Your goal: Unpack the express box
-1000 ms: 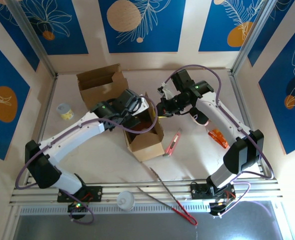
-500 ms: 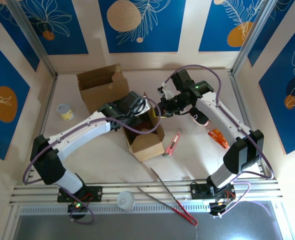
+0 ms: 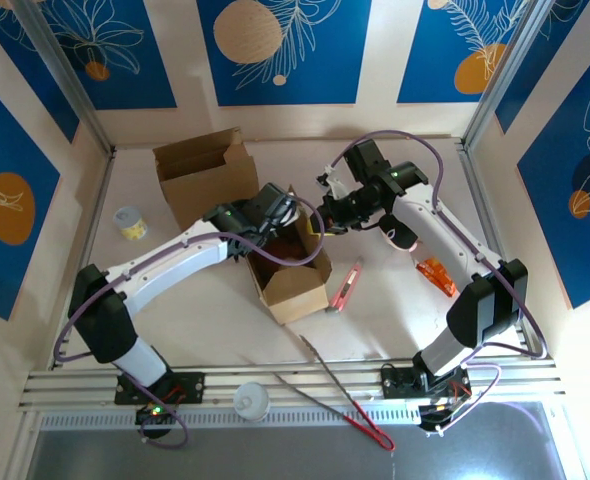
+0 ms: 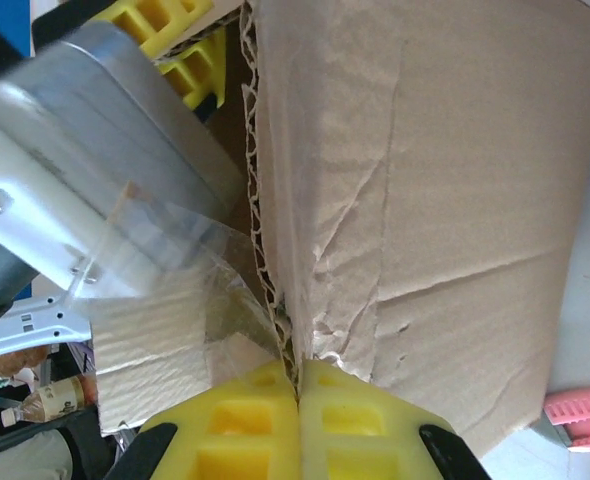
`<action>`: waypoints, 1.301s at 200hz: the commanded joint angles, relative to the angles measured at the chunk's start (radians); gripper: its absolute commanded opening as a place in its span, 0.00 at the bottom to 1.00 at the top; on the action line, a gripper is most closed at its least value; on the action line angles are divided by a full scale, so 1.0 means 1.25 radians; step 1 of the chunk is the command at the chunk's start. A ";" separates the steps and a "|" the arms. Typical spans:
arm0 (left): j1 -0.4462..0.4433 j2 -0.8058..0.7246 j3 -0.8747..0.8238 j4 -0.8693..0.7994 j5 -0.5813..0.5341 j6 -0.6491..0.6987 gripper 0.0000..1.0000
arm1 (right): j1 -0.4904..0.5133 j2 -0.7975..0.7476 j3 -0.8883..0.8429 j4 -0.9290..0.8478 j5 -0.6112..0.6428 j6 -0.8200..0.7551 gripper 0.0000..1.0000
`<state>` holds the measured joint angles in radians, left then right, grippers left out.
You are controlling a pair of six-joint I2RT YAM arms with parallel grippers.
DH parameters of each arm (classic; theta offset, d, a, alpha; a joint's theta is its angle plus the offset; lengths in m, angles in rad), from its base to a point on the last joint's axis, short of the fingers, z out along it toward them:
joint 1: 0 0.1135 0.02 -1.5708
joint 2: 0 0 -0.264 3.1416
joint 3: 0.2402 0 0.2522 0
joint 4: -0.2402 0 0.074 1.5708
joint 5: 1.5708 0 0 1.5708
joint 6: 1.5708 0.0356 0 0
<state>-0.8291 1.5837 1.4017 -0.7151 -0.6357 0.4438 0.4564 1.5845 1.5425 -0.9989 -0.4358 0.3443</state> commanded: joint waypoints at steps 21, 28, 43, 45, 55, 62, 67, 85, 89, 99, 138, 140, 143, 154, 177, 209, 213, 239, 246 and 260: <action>-0.006 -0.028 0.089 -0.117 -0.054 -0.054 0.00 | -0.018 -0.004 0.025 0.016 0.036 0.022 0.17; -0.006 -0.029 0.102 -0.142 -0.057 -0.070 0.00 | -0.018 -0.001 0.033 0.016 0.046 0.028 0.24; -0.005 -0.030 0.124 -0.195 -0.056 -0.109 0.00 | -0.018 0.001 0.047 0.016 0.060 0.044 0.38; -0.006 -0.030 0.126 -0.202 -0.056 -0.113 0.00 | -0.018 0.001 0.050 0.015 0.062 0.047 0.39; -0.006 -0.032 0.134 -0.230 -0.055 -0.139 0.00 | -0.017 -0.005 0.053 0.014 0.072 0.058 0.49; -0.005 -0.035 0.134 -0.245 -0.055 -0.154 0.00 | -0.015 -0.014 0.052 0.014 0.083 0.069 0.54; -0.005 -0.038 0.134 -0.255 -0.055 -0.165 0.00 | -0.014 -0.023 0.050 0.013 0.093 0.076 0.57; -0.006 -0.049 0.133 -0.277 -0.048 -0.198 0.00 | -0.001 -0.071 0.034 0.009 0.148 0.102 0.63; -0.005 -0.053 0.133 -0.281 -0.045 -0.204 0.00 | 0.003 -0.084 0.030 0.007 0.165 0.107 0.64; -0.005 -0.059 0.133 -0.286 -0.040 -0.215 0.00 | 0.017 -0.124 0.017 -0.002 0.213 0.123 0.65; -0.004 -0.075 0.145 -0.302 -0.030 -0.241 0.00 | 0.162 -0.281 -0.015 -0.073 0.461 0.178 0.67; -0.004 -0.076 0.146 -0.303 -0.029 -0.242 0.00 | 0.175 -0.286 -0.017 -0.077 0.471 0.179 0.67; -0.004 -0.077 0.147 -0.303 -0.028 -0.242 0.00 | 0.190 -0.293 -0.019 -0.082 0.489 0.181 0.67; -0.004 -0.080 0.151 -0.307 -0.027 -0.245 0.00 | 0.255 -0.315 -0.024 -0.100 0.537 0.187 0.67; -0.004 -0.083 0.160 -0.315 -0.024 -0.247 0.00 | 0.378 -0.326 -0.033 -0.129 0.609 0.198 0.64; -0.004 -0.086 0.167 -0.327 -0.025 -0.253 0.00 | 0.448 -0.321 -0.089 -0.054 0.595 0.203 0.49; -0.004 -0.087 0.167 -0.327 -0.023 -0.255 0.00 | 0.450 -0.320 -0.100 -0.032 0.581 0.203 0.46; -0.004 -0.094 0.174 -0.332 -0.001 -0.262 0.00 | 0.477 -0.291 -0.130 0.082 0.536 0.200 0.26; -0.004 -0.097 0.176 -0.333 0.005 -0.264 0.00 | 0.490 -0.282 -0.126 0.098 0.548 0.196 0.25; -0.005 -0.101 0.182 -0.336 0.018 -0.269 0.00 | 0.515 -0.257 -0.108 0.110 0.576 0.188 0.24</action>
<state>-0.8299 1.5017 1.5806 -1.1206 -0.6415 0.1360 1.0531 1.2369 1.3808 -0.9730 0.2604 0.5873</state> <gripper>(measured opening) 0.050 0.246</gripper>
